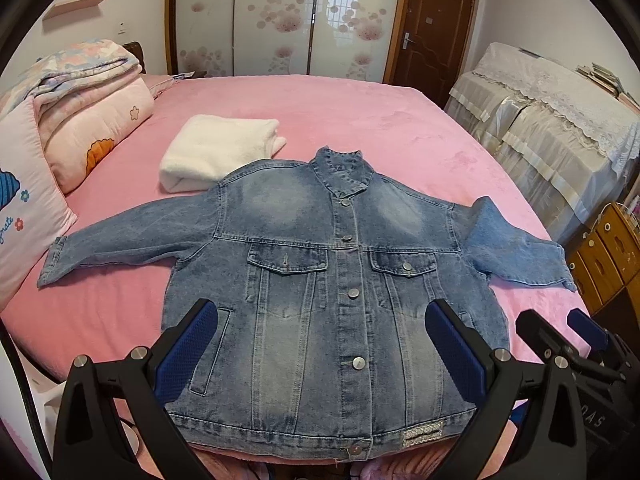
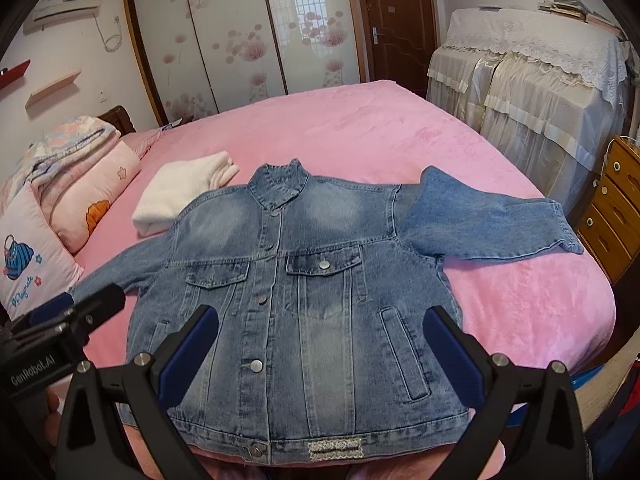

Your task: Fold large clothes

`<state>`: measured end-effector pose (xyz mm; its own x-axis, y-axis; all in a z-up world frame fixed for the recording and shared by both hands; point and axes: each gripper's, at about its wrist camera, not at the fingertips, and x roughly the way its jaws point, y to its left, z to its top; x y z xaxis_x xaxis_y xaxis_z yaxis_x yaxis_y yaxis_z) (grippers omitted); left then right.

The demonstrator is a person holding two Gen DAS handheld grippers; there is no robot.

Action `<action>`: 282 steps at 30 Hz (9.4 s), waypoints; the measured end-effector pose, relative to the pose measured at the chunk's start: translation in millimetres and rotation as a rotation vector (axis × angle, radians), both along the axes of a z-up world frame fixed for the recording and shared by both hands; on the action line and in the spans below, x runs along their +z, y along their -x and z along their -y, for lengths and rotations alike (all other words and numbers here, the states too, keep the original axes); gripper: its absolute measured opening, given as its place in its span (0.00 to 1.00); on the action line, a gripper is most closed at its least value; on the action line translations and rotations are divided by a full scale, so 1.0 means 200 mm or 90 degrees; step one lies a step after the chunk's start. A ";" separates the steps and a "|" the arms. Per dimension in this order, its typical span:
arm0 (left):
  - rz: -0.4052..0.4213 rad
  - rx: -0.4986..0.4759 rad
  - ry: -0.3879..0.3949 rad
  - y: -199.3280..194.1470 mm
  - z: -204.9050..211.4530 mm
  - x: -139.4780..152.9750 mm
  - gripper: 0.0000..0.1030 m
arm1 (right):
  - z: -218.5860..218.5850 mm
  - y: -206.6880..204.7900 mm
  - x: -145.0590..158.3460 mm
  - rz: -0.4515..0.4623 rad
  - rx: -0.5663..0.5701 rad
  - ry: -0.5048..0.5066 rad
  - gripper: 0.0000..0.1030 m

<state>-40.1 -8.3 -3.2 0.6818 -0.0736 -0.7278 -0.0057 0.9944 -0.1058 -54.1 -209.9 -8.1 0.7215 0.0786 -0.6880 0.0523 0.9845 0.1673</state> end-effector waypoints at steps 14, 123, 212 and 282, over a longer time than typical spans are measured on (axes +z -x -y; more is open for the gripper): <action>0.009 -0.018 0.000 0.03 0.04 0.04 1.00 | 0.01 0.01 0.03 0.010 0.002 0.006 1.00; -0.159 -0.137 0.027 -1.23 0.54 -0.68 0.68 | 0.28 -1.03 -0.72 -0.058 0.100 0.124 0.71; -0.250 -0.016 0.315 -1.80 -0.50 -0.97 0.13 | 0.40 -0.87 -0.66 -0.076 0.001 0.010 0.71; -0.101 -0.077 -0.036 -1.09 0.15 -0.68 0.76 | 0.58 -0.83 -0.64 -0.122 -0.157 0.035 0.58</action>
<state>178.7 -38.7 -138.9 0.5476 -0.1035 -0.8303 0.1018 0.9932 -0.0566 111.7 -325.6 -136.2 0.5705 -0.1241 -0.8118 0.3168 0.9453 0.0781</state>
